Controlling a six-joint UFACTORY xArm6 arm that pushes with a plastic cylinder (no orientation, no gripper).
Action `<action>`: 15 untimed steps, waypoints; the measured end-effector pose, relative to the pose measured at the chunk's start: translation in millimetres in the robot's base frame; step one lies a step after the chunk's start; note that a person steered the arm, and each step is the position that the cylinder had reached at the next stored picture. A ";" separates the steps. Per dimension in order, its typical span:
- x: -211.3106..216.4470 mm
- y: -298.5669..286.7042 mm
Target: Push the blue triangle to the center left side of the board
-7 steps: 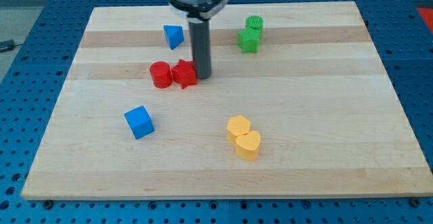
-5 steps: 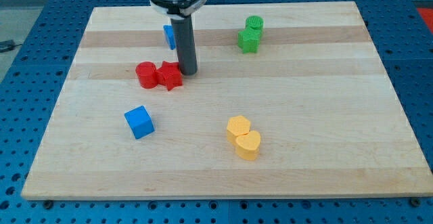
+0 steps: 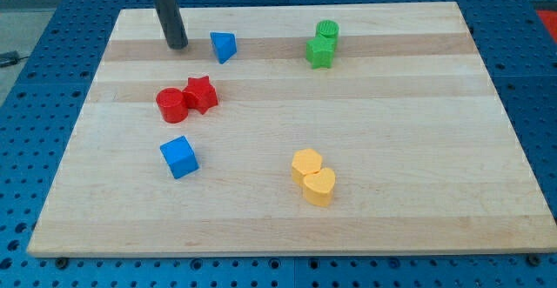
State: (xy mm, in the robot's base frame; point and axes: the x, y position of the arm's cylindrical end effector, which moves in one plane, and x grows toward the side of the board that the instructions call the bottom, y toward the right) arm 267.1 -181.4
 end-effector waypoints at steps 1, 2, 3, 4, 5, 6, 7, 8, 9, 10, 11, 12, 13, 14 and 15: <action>-1.1 41.9; -1.1 86.2; 12.0 94.2; 6.7 71.5; 6.4 60.3; 11.7 69.4; 11.7 104.1; 20.7 115.4; 28.0 95.2; 29.8 66.7; 45.0 42.9; 58.8 34.8; 60.0 67.6; 76.8 70.1; 86.3 46.3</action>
State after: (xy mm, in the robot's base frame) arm 353.4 -135.1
